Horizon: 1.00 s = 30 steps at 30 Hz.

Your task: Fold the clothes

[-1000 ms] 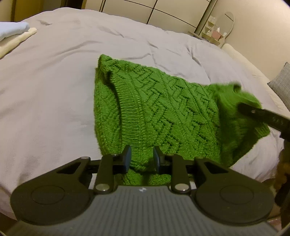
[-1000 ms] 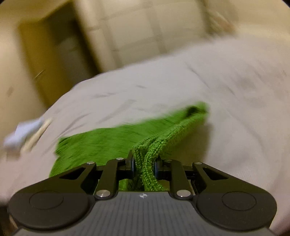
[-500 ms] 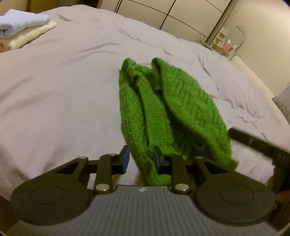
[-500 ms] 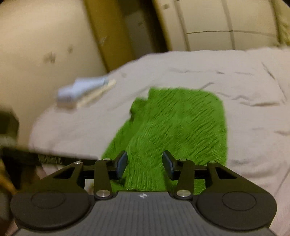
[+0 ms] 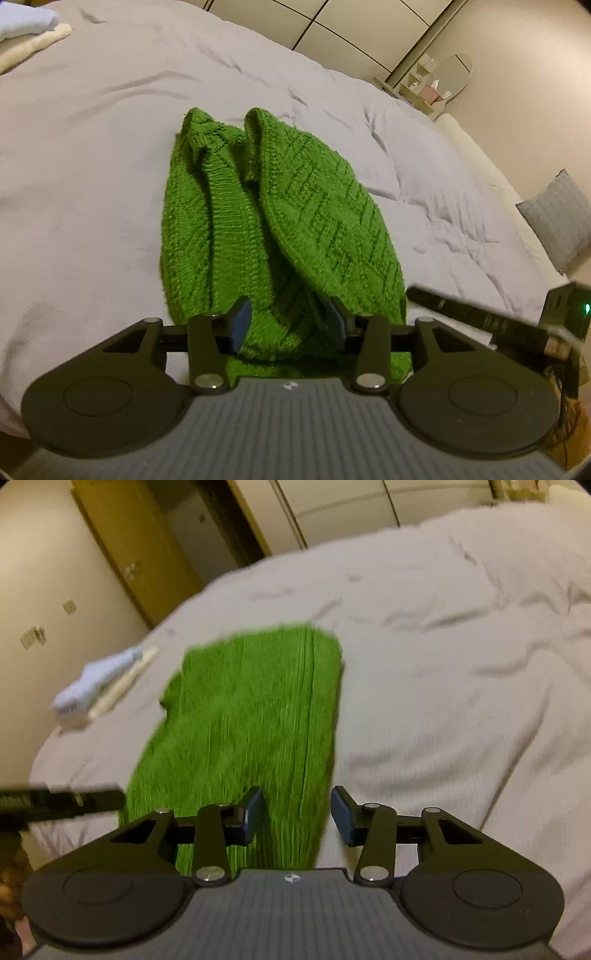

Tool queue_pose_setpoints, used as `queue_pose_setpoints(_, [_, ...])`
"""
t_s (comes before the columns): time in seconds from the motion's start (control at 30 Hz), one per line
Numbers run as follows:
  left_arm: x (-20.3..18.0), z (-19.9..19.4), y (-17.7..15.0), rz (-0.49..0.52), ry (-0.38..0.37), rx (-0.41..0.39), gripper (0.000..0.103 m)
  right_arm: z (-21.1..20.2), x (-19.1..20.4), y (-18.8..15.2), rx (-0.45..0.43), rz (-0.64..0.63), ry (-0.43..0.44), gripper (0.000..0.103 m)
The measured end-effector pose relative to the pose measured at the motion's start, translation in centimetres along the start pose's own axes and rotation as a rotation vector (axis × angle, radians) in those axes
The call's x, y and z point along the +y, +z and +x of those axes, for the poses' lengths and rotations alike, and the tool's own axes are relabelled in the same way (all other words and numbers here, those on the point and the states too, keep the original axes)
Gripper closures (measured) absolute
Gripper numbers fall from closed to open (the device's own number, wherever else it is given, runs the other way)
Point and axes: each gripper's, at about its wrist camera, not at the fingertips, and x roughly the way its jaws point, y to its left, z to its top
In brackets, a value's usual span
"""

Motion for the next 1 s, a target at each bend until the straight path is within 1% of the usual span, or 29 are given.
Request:
queue_pose_setpoints(0.03, [0.0, 0.3, 0.4, 0.0, 0.001, 0.0, 0.06, -0.1, -0.6, 0.9, -0.016, 0.018, 0.006, 0.058])
queue_pose_setpoints(0.1, [0.1, 0.9, 1.2, 0.0, 0.002, 0.001, 0.054, 0.6, -1.7, 2.6, -0.008, 0.028, -0.018, 0.058])
queue_pose_setpoints(0.2, [0.2, 1.9, 2.4, 0.0, 0.005, 0.001, 0.053, 3.8, -2.5, 4.9, 0.105, -0.015, -0.091, 0.057])
queue_pose_setpoints(0.27, [0.4, 2.5, 3.2, 0.001, 0.008, 0.001, 0.053, 4.9, -2.3, 5.4, 0.185, -0.053, -0.113, 0.058])
queue_pose_setpoints(0.3, [0.6, 2.8, 3.7, 0.002, 0.014, 0.001, 0.052, 5.5, -1.6, 5.9, 0.208, -0.106, -0.133, 0.058])
queue_pose_setpoints(0.37, [1.1, 3.5, 4.8, 0.011, 0.023, -0.007, 0.051, 6.5, 0.0, 6.6, 0.247, -0.207, -0.162, 0.064])
queue_pose_setpoints(0.4, [1.4, 4.0, 5.5, 0.016, 0.031, -0.011, 0.05, 7.4, 0.7, 7.1, 0.262, -0.244, -0.158, 0.068])
queue_pose_setpoints(0.47, [1.8, 4.9, 6.6, 0.024, 0.043, -0.014, 0.05, 8.8, 1.8, 7.5, 0.285, -0.3, -0.151, 0.07])
queue_pose_setpoints(0.57, [2.3, 6.4, 8.0, 0.04, 0.032, -0.016, 0.05, 9.1, 2.1, 6.8, 0.287, -0.326, -0.151, 0.072])
queue_pose_setpoints(0.63, [2.5, 7.3, 8.6, 0.053, 0.029, -0.014, 0.05, 8.8, 1.4, 6.8, 0.262, -0.295, -0.134, 0.072])
queue_pose_setpoints(0.73, [2.6, 8.3, 9.2, 0.06, 0.021, -0.006, 0.05, 8.4, 0.2, 7.4, 0.192, -0.242, -0.126, 0.071])
queue_pose_setpoints(0.83, [2.9, 9.2, 9.7, 0.045, -0.018, -0.001, 0.051, 9.1, -1.3, 8.0, 0.202, -0.171, -0.118, 0.071])
queue_pose_setpoints(0.87, [2.8, 9.7, 9.8, 0.041, -0.035, 0.005, 0.053, 9.2, -1.4, 8.1, 0.205, -0.16, -0.108, 0.071])
queue_pose_setpoints(0.9, [2.7, 10.2, 10.0, 0.039, -0.047, 0.015, 0.068, 9.4, -1.5, 8.1, 0.208, -0.149, -0.095, 0.072])
queue_pose_setpoints(0.93, [2.7, 10.3, 10.1, 0.04, -0.057, 0.02, 0.074, 9.4, -1.2, 8.3, 0.215, -0.131, -0.056, 0.076])
queue_pose_setpoints(0.97, [2.7, 10.2, 10.3, 0.042, -0.064, 0.019, 0.086, 9.4, -1.0, 8.5, 0.222, -0.113, -0.018, 0.08])
queue_pose_setpoints(1.0, [2.8, 9.9, 10.5, 0.047, -0.068, 0.015, 0.09, 9.4, -0.5, 8.8, 0.227, -0.107, 0.008, 0.086])
